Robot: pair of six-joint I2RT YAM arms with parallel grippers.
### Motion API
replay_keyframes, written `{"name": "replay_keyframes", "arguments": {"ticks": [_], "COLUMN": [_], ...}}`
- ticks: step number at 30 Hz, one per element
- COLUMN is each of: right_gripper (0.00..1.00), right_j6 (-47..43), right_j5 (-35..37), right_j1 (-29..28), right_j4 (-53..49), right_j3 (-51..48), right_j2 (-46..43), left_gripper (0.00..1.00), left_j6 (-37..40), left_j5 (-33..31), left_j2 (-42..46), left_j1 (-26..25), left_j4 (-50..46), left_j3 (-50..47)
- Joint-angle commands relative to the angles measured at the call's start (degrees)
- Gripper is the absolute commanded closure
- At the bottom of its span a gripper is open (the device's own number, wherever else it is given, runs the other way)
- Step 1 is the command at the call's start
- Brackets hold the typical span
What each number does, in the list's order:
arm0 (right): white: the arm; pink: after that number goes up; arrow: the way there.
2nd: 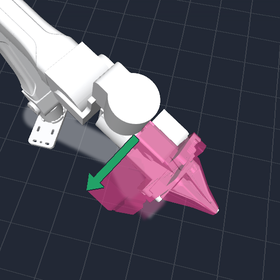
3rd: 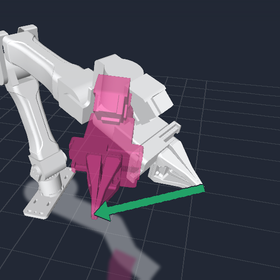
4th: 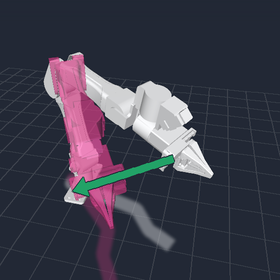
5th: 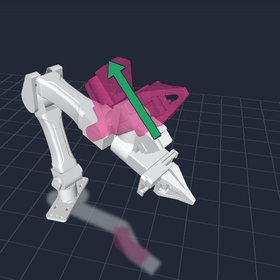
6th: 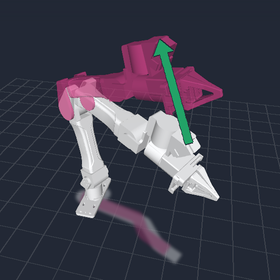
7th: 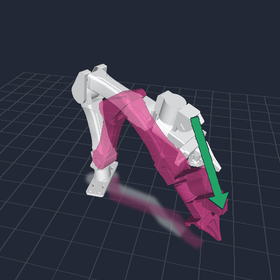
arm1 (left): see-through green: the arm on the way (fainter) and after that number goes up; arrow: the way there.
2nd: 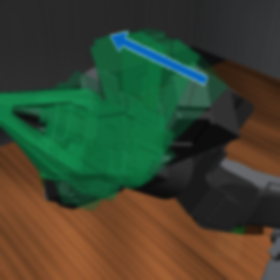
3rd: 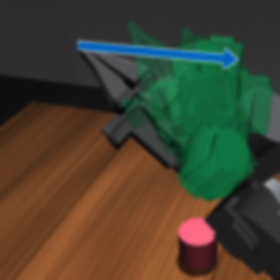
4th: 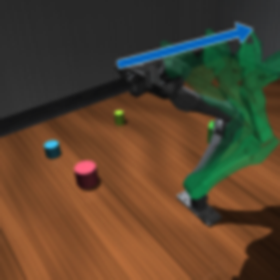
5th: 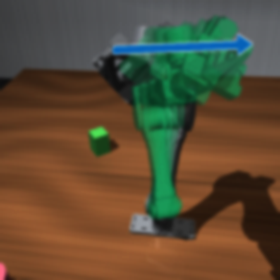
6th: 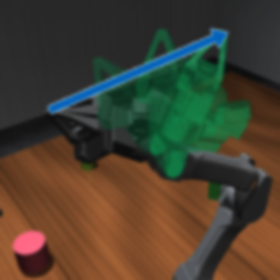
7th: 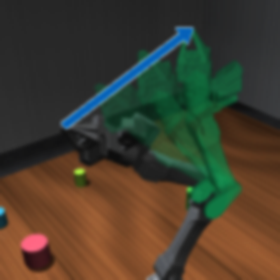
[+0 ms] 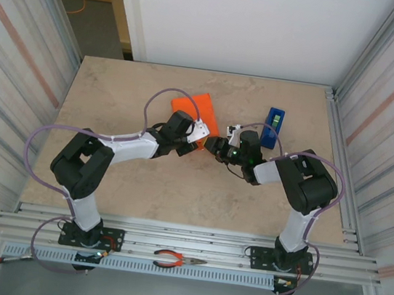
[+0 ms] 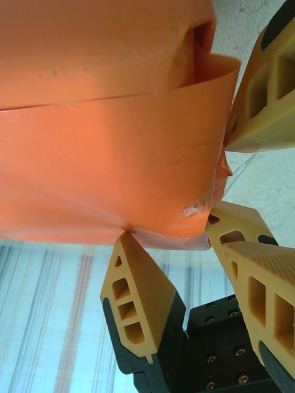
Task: Wrap the gift box in paper
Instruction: Wrap the gift box with the wrapping paper.
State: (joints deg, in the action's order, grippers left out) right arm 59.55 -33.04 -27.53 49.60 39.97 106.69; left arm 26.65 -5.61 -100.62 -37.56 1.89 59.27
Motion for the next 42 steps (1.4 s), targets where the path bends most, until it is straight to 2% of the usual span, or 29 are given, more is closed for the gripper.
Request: {"name": "replay_keyframes", "arguments": {"ticks": [1, 23, 35, 37, 41, 42], "right_gripper": [0.57, 0.55, 0.54, 0.61, 0.87, 0.9], "right_j6": [0.48, 0.33, -1.24, -2.2, -4.17, -4.5], "right_j5": [-0.54, 0.11, -0.14, -0.49, -1.65, -1.76], "right_j1": [-0.42, -0.26, 6.29, 6.08, 3.79, 3.21], "right_j4": [0.32, 0.67, -2.01, -4.6, -9.37, -10.12], "right_j3": [0.38, -1.75, -9.25, -7.92, -3.06, -2.06], "right_j2": [0.03, -0.37, -9.65, -11.09, -11.41, -11.07], "left_gripper": [0.47, 0.48, 0.48, 0.48, 0.48, 0.48], "left_j6": [-1.61, -1.69, -1.8, -1.84, -1.81, -1.85], "left_j5": [1.2, 1.21, 1.19, 1.19, 1.08, 1.08], "left_j2": [-1.07, -1.04, -1.14, -1.16, -1.23, -1.25], "left_j1": [0.3, 0.23, 0.21, 0.21, 0.21, 0.21], "left_j4": [-3.03, -3.03, -3.11, -3.12, -3.16, -3.2], "left_j3": [0.83, 0.7, 0.85, 0.94, 1.02, 0.94]}}
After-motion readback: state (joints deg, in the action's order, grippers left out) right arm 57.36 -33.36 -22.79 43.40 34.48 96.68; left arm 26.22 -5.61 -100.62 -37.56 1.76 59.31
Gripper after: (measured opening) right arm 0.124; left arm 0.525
